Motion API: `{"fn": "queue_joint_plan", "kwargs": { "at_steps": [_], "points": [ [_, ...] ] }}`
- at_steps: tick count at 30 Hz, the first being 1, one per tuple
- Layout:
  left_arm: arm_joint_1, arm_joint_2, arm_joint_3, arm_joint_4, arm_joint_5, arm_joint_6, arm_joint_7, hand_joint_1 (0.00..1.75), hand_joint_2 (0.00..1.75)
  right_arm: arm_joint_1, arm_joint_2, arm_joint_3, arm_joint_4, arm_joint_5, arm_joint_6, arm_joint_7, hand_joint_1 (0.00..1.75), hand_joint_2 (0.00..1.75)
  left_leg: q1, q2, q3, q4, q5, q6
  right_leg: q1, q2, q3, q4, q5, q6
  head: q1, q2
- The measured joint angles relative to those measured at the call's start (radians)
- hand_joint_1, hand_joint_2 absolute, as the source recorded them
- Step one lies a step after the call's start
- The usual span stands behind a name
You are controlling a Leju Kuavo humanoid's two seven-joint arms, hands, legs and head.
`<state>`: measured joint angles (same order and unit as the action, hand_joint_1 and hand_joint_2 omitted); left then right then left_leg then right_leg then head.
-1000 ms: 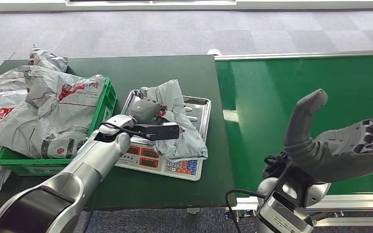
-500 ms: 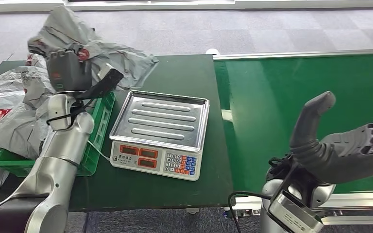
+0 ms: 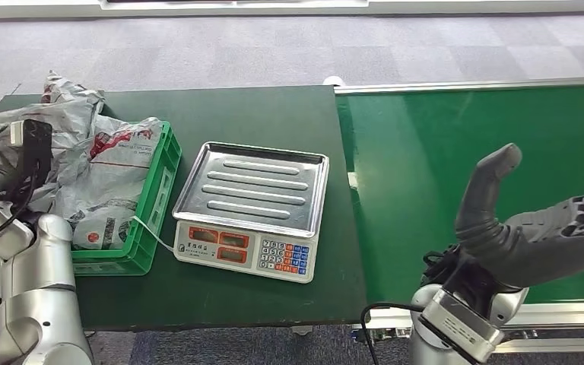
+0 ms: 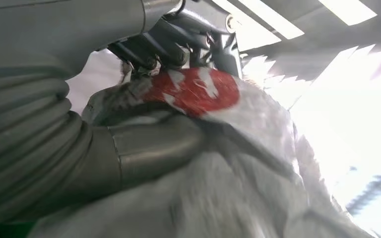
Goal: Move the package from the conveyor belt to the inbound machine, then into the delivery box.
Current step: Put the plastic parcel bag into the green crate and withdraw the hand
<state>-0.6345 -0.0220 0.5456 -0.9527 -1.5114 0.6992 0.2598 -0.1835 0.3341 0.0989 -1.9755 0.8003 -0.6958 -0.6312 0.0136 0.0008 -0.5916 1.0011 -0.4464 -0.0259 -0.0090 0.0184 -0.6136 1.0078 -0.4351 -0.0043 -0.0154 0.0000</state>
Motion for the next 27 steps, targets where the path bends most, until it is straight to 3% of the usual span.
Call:
{"fn": "queue_joint_plan", "kwargs": {
  "at_steps": [1,3,6,10,12,13,16,18,20,23,27],
  "points": [
    [0.017,0.019,-0.01,0.023,0.001,0.0,0.051,0.0,0.0,0.001,0.0,0.0,-0.004,0.009,0.0,0.008,0.0,1.75,0.0,0.0,0.0,0.0,0.0,0.0,0.0,0.0,0.0,0.0,0.0,0.0,0.0,0.0],
    [0.05,0.037,-0.021,0.043,0.004,0.0,0.071,0.0,0.0,0.002,0.0,0.0,-0.008,0.024,-0.001,0.019,0.0,1.75,0.001,0.0,0.0,0.0,0.0,0.0,0.001,-0.001,0.0,0.0,0.0,0.0,0.0,0.0],
    [0.081,0.04,-0.021,0.035,0.015,0.0,0.014,0.0,0.0,0.002,0.0,0.0,-0.01,0.033,-0.001,0.024,0.0,1.75,0.001,-0.001,-0.001,0.0,0.0,0.0,0.001,-0.002,0.0,0.0,0.0,0.0,0.0,0.0],
    [0.096,0.02,-0.016,-0.038,0.068,0.0,-0.127,0.0,0.0,0.002,0.0,0.0,-0.01,0.036,-0.001,0.025,0.0,1.75,0.0,-0.002,-0.002,0.001,0.0,0.0,0.001,-0.002,0.0,0.0,0.0,0.0,0.0,0.0],
    [0.096,-0.003,0.0,-0.086,0.129,0.0,-0.24,0.0,0.0,0.002,0.0,0.0,-0.01,0.039,-0.001,0.025,0.0,1.75,0.0,-0.003,-0.002,0.001,0.0,0.0,0.0,-0.003,0.0,0.0,0.0,0.0,0.0,0.0],
    [0.094,-0.022,0.017,-0.114,0.181,0.0,-0.338,0.0,0.0,0.002,0.0,0.0,-0.01,0.039,-0.001,0.023,0.0,1.75,0.0,-0.003,-0.002,0.001,0.0,0.0,0.0,-0.003,0.0,0.0,0.0,0.0,0.0,0.0],
    [0.078,-0.099,0.086,-0.195,0.469,0.0,-0.73,0.0,0.0,0.001,0.0,0.0,-0.006,0.025,-0.001,0.008,0.0,1.75,0.0,-0.005,-0.002,0.001,0.0,0.0,0.0,-0.005,0.001,0.0,0.0,0.0,0.0,0.0],
    [0.093,-0.141,0.079,-0.271,0.789,0.0,-0.904,0.0,0.87,0.0,0.0,0.0,0.006,0.007,-0.001,-0.003,0.0,1.75,-0.001,-0.003,-0.001,0.001,0.0,0.0,-0.001,-0.003,0.001,0.0,0.0,0.0,0.0,0.0],
    [0.13,-0.169,0.011,-0.381,1.076,-0.003,-0.956,0.0,1.75,0.0,0.0,0.003,0.021,-0.009,0.0,-0.001,0.0,1.75,0.0,0.0,-0.001,0.001,-0.001,0.0,-0.001,-0.001,0.001,0.0,0.0,0.001,0.0,0.0],
    [0.199,-0.185,-0.147,-0.553,1.314,-0.043,-0.963,0.0,1.75,-0.003,0.0,0.014,0.066,-0.088,0.0,-0.03,0.0,1.75,0.0,-0.004,-0.002,0.001,-0.001,0.001,0.0,-0.004,0.002,0.0,-0.001,0.002,0.0,0.0],
    [0.287,-0.186,-0.35,-0.716,1.45,-0.172,-0.964,0.0,1.75,-0.012,0.0,0.04,0.161,-0.256,0.001,-0.058,0.0,1.75,0.0,-0.005,-0.002,0.001,-0.001,0.001,0.0,-0.006,0.002,0.0,-0.001,0.002,0.0,0.0]
  ]
}}
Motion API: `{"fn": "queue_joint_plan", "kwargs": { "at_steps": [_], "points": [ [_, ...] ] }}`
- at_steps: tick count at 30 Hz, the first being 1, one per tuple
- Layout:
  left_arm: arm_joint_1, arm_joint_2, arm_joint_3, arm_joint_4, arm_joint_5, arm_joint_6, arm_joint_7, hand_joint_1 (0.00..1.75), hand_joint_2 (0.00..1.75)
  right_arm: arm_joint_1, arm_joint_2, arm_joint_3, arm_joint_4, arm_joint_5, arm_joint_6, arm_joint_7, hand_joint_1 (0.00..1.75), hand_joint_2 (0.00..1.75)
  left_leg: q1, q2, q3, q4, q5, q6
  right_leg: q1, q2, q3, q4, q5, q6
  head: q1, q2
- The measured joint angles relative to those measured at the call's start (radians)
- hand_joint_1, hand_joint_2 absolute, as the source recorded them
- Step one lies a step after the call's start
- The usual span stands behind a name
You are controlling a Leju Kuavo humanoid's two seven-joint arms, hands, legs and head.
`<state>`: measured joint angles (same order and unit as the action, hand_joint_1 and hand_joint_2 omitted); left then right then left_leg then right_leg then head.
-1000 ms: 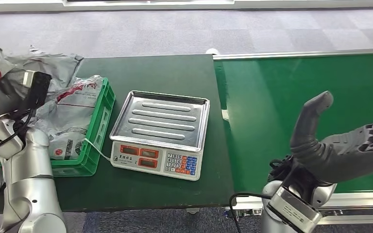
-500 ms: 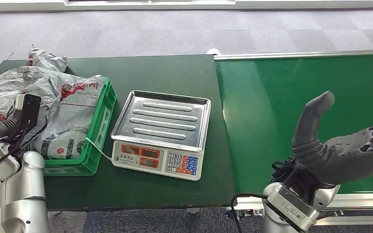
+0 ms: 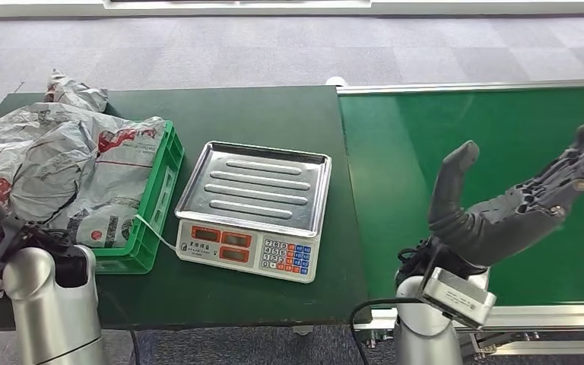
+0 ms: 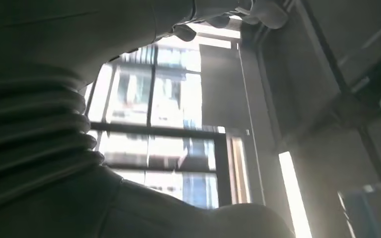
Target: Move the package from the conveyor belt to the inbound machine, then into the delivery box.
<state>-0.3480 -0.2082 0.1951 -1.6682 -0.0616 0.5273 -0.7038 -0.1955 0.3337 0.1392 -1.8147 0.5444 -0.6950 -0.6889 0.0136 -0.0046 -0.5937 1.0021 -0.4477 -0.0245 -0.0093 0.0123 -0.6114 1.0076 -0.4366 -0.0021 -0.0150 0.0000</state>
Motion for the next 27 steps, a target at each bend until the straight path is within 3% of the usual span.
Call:
{"fn": "queue_joint_plan", "kwargs": {
  "at_steps": [4,6,10,12,18,27],
  "points": [
    [0.056,0.0,-0.138,-0.08,0.042,-0.122,0.008,0.0,1.75,-0.003,-0.005,0.05,0.064,-0.112,0.004,-0.001,0.0,1.75,0.0,0.0,0.0,0.0,0.0,0.0,0.0,0.0,0.0,0.0,0.0,0.0,0.0,0.0],
    [0.079,0.0,-0.191,-0.095,0.061,-0.232,0.035,0.0,1.75,0.003,-0.012,0.078,0.08,-0.184,0.039,0.02,0.0,1.75,0.0,0.0,0.0,0.0,0.0,0.0,0.0,-0.001,0.0,0.0,0.0,0.0,0.0,0.0],
    [0.13,-0.002,-0.297,-0.085,0.077,-0.528,0.069,0.0,1.75,0.032,-0.029,0.135,0.087,-0.315,0.225,0.044,0.0,1.75,-0.001,-0.001,0.0,0.0,0.0,0.0,0.0,-0.001,0.0,0.0,0.0,0.0,0.0,0.0],
    [0.147,-0.008,-0.338,-0.071,0.094,-0.62,0.066,0.0,1.75,0.047,-0.038,0.154,0.085,-0.338,0.316,0.04,0.0,1.75,-0.001,-0.001,0.0,0.0,-0.001,0.001,-0.001,-0.001,0.0,0.0,0.0,0.0,0.0,0.0],
    [0.179,-0.024,-0.402,-0.036,0.114,-0.705,0.062,0.0,1.75,0.072,-0.061,0.19,0.079,-0.308,0.435,0.035,0.0,1.75,-0.001,-0.001,0.0,0.0,-0.001,0.001,-0.001,-0.001,0.0,0.0,0.0,0.001,0.0,0.0],
    [0.201,-0.046,-0.42,0.042,0.087,-0.713,0.052,0.0,1.75,0.1,-0.071,0.202,0.079,-0.263,0.456,0.026,0.0,1.75,-0.001,0.0,0.0,0.0,-0.001,0.002,-0.001,-0.001,0.0,0.0,0.0,0.001,0.0,0.0]
  ]
}}
